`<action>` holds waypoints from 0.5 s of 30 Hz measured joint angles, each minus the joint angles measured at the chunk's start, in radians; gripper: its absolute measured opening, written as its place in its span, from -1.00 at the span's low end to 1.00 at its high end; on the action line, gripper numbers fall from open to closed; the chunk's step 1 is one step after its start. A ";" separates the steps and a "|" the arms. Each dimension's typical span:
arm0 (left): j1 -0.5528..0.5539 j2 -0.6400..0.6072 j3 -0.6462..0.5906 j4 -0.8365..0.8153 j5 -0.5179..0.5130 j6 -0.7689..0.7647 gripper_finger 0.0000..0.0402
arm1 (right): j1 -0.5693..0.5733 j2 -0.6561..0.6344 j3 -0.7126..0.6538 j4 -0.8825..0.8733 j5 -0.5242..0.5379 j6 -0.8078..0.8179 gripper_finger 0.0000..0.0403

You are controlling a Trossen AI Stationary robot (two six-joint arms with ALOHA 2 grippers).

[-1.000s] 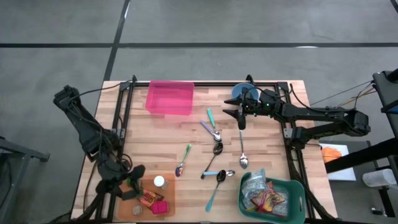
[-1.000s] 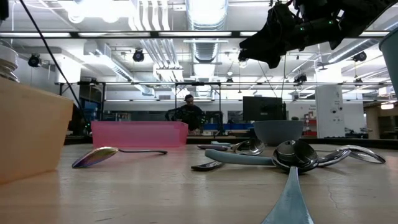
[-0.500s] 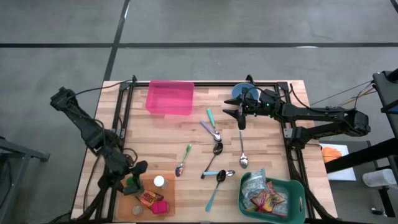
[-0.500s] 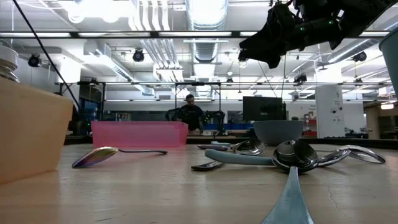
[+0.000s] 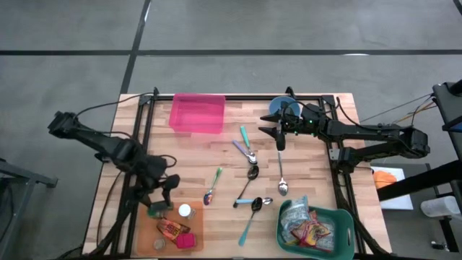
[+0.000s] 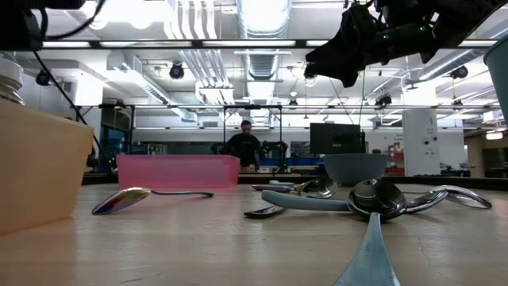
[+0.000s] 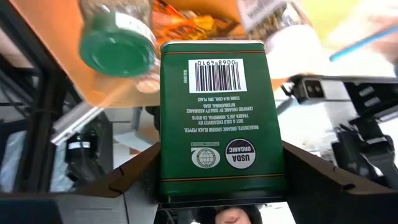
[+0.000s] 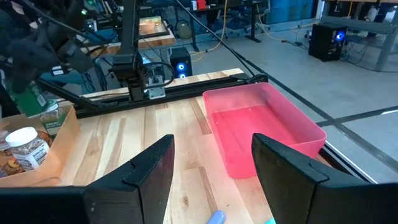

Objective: Pick & Place Food Item
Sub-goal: Put the green seasoning can into the orange bin

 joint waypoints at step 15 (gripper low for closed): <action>0.200 0.094 -0.099 0.022 0.245 0.279 0.36 | 0.000 0.000 0.000 0.000 0.000 0.000 0.05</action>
